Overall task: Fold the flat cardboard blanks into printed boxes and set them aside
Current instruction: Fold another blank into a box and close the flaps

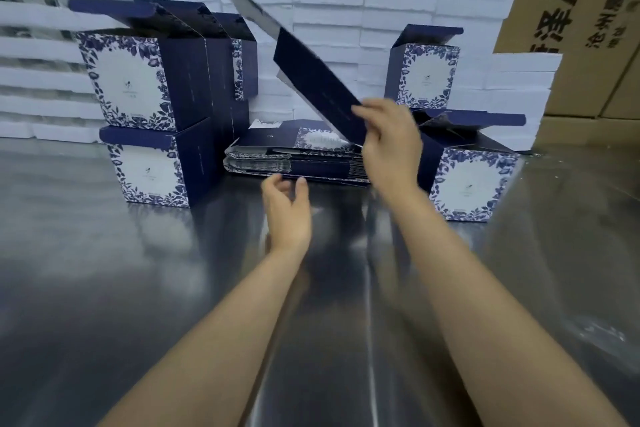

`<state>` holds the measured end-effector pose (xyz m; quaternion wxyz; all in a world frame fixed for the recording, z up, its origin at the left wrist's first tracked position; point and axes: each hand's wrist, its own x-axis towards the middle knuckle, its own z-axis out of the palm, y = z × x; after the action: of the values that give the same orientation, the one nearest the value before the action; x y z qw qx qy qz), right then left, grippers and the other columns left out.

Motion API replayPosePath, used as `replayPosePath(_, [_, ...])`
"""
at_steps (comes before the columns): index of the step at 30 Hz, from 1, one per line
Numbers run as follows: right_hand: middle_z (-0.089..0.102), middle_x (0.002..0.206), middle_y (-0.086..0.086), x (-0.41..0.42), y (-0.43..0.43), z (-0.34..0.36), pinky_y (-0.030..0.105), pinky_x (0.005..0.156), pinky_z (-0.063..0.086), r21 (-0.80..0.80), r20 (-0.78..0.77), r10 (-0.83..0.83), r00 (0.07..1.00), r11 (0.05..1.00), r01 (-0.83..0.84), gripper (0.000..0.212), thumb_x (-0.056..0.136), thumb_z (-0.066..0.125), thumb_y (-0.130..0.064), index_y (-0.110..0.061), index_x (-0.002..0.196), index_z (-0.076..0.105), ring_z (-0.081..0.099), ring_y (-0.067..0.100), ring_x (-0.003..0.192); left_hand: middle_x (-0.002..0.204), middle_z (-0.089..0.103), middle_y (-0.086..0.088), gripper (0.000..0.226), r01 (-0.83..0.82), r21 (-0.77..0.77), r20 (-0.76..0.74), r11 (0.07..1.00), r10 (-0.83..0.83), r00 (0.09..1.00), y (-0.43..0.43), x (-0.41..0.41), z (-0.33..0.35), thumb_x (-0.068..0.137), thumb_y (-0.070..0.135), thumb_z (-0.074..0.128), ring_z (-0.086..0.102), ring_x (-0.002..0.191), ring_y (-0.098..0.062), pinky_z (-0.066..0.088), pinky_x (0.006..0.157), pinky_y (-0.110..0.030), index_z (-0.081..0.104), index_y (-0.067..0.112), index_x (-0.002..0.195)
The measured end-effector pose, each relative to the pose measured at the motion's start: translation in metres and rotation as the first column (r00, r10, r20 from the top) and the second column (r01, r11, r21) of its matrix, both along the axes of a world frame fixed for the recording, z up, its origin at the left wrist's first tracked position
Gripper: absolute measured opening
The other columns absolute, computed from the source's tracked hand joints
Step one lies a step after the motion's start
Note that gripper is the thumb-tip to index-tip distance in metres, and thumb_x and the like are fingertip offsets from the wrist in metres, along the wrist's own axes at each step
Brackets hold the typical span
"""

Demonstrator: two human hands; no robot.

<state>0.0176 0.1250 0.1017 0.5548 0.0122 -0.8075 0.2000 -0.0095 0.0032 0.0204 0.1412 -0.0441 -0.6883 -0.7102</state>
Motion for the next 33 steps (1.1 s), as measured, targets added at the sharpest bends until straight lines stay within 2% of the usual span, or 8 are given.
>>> replayPosePath(5, [0.070, 0.100, -0.004, 0.065, 0.006, 0.070, 0.024, 0.077, 0.052, -0.229, 0.277, 0.148, 0.949, 0.970, -0.085, 0.042, 0.085, 0.049, 0.006, -0.017, 0.110, 0.073, 0.062, 0.003, 0.086, 0.156, 0.025, -0.006, 0.069, 0.027, -0.008, 0.032, 1.000, -0.027, 0.999, -0.023, 0.008, 0.006, 0.098, 0.044, 0.048, 0.022, 0.144, -0.019, 0.019, 0.118, -0.037, 0.020, 0.012, 0.152])
replayPosePath(13, [0.055, 0.092, -0.016, 0.117, 0.004, 0.069, 0.016, 0.051, 0.047, -0.352, 0.552, 0.412, 0.725, 0.903, -0.245, 0.057, 0.090, 0.052, -0.005, -0.039, 0.135, 0.051, 0.058, -0.003, 0.059, 0.151, 0.041, 0.002, 0.075, 0.486, 0.332, 0.110, 0.809, -0.545, 0.831, -0.015, 0.033, 0.025, 0.085, 0.071, 0.038, 0.044, 0.134, -0.015, 0.029, 0.114, -0.048, 0.029, 0.031, 0.148])
replayPosePath(17, [0.047, 0.106, -0.005, 0.096, -0.010, 0.020, 0.029, 0.088, 0.046, -0.228, 0.467, 0.301, 0.831, 0.950, -0.215, 0.055, 0.090, 0.057, -0.019, -0.031, 0.142, 0.045, 0.050, 0.009, 0.087, 0.130, 0.063, 0.001, 0.071, 0.580, 0.392, 0.026, 0.714, -0.639, 0.769, -0.011, 0.043, 0.022, 0.080, 0.054, 0.065, 0.064, 0.114, -0.018, 0.053, 0.094, -0.041, 0.042, 0.024, 0.140])
replayPosePath(21, [0.043, 0.115, -0.003, 0.073, -0.006, -0.029, 0.031, 0.107, 0.035, -0.304, 0.258, 0.330, 0.908, 0.920, -0.248, 0.033, 0.094, 0.060, -0.024, -0.018, 0.127, 0.062, 0.038, 0.011, 0.113, 0.125, 0.066, -0.001, 0.058, 0.473, 0.334, 0.025, 0.815, -0.509, 0.860, -0.021, 0.034, 0.012, 0.084, 0.021, 0.075, 0.065, 0.112, -0.020, 0.053, 0.095, -0.043, 0.048, 0.019, 0.135])
replayPosePath(25, [0.037, 0.147, 0.002, 0.061, 0.015, -0.066, 0.026, 0.113, 0.019, -0.099, 0.471, 0.207, 0.857, 0.978, -0.182, 0.045, 0.093, 0.060, -0.034, -0.023, 0.136, 0.053, 0.026, 0.018, 0.138, 0.108, 0.070, 0.002, 0.066, 0.329, 0.349, 0.099, 0.877, -0.384, 0.918, -0.044, 0.014, 0.018, 0.083, 0.008, 0.074, 0.073, 0.090, -0.018, 0.060, 0.077, -0.036, 0.042, 0.021, 0.140])
replayPosePath(27, [0.032, 0.154, 0.000, 0.058, 0.018, -0.084, 0.037, 0.117, 0.016, 0.024, 0.646, 0.117, 0.755, 0.985, -0.173, 0.050, 0.097, 0.051, -0.041, -0.028, 0.144, 0.042, 0.022, 0.019, 0.142, 0.108, 0.070, -0.002, 0.057, 0.328, 0.199, 0.183, 0.923, -0.364, 0.913, -0.052, 0.006, 0.015, 0.085, 0.004, 0.070, 0.072, 0.083, -0.018, 0.059, 0.070, -0.033, 0.047, 0.018, 0.135])
replayPosePath(30, [0.033, 0.154, -0.007, 0.050, 0.015, -0.095, 0.043, 0.112, 0.020, 0.128, 0.816, -0.021, 0.577, 0.981, -0.146, 0.048, 0.098, 0.040, -0.050, -0.035, 0.144, 0.041, 0.024, 0.020, 0.141, 0.129, 0.060, -0.015, 0.046, 0.302, -0.267, 0.271, 0.915, -0.230, 0.935, -0.058, -0.002, 0.004, 0.084, 0.007, 0.073, 0.063, 0.105, -0.029, 0.051, 0.092, -0.039, 0.053, 0.005, 0.125])
replayPosePath(33, [0.045, 0.143, -0.012, 0.045, 0.010, -0.085, 0.040, 0.099, 0.028, 0.177, 0.851, -0.067, 0.520, 0.970, -0.165, 0.038, 0.097, 0.042, -0.047, -0.040, 0.132, 0.054, 0.034, 0.021, 0.131, 0.156, 0.018, -0.014, 0.067, 0.085, -0.850, 0.047, 0.519, -0.086, 0.995, -0.056, -0.003, 0.004, 0.082, 0.019, 0.073, 0.025, 0.142, -0.032, 0.016, 0.116, -0.046, 0.038, 0.008, 0.138])
